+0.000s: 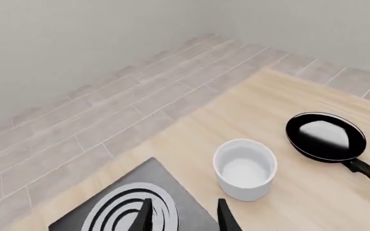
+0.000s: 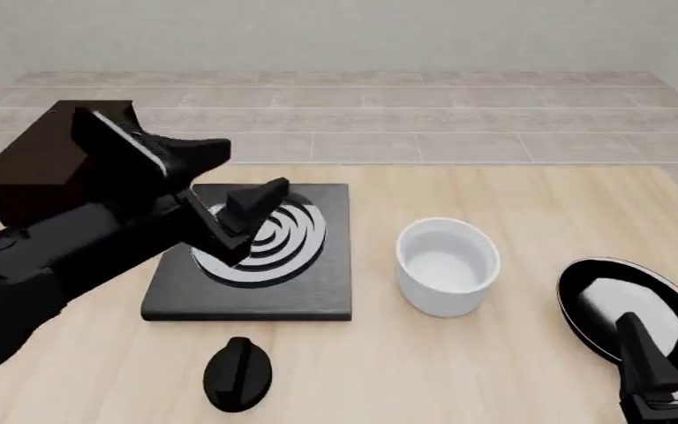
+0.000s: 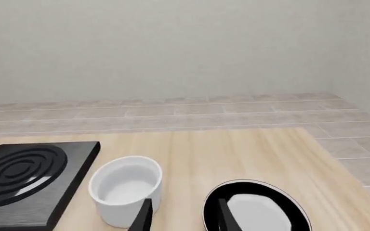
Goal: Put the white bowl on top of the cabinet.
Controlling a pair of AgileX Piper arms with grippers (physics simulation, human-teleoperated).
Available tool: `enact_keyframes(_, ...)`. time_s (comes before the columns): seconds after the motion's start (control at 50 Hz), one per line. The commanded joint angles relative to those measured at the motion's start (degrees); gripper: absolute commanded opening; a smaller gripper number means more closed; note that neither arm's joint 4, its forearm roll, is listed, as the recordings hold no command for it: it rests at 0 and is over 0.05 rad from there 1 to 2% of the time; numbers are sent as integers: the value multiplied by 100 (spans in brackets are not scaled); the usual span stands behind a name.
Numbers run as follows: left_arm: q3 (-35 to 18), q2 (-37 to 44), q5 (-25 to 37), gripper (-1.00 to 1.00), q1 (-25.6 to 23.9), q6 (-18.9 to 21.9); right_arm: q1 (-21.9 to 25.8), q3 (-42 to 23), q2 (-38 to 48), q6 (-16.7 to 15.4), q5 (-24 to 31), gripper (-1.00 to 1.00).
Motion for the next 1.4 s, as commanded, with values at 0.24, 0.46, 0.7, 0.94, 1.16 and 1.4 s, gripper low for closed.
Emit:
enact_keyframes(0.24,-2372,2424,1130,100,-1272,394,-42,-1,-7,-15,7,100)
enact_keyframes(0.46,-3719,3570,2059,100,-1562,670,-66,-1,-14,-1,12,100)
enact_keyframes(0.7,-4140,4170,2560,100,-2089,714,-87,-1,-17,10,15,100)
enact_keyframes(0.94,-4262,4797,2795,100,-2086,1333,-97,0,-17,28,15,100)
enact_keyframes(1.16,-4611,5147,2894,100,-2031,1419,-107,0,-14,33,16,100)
enact_keyframes(1.4,-4546,5620,2767,100,-1920,1622,-107,0,-15,24,16,100)
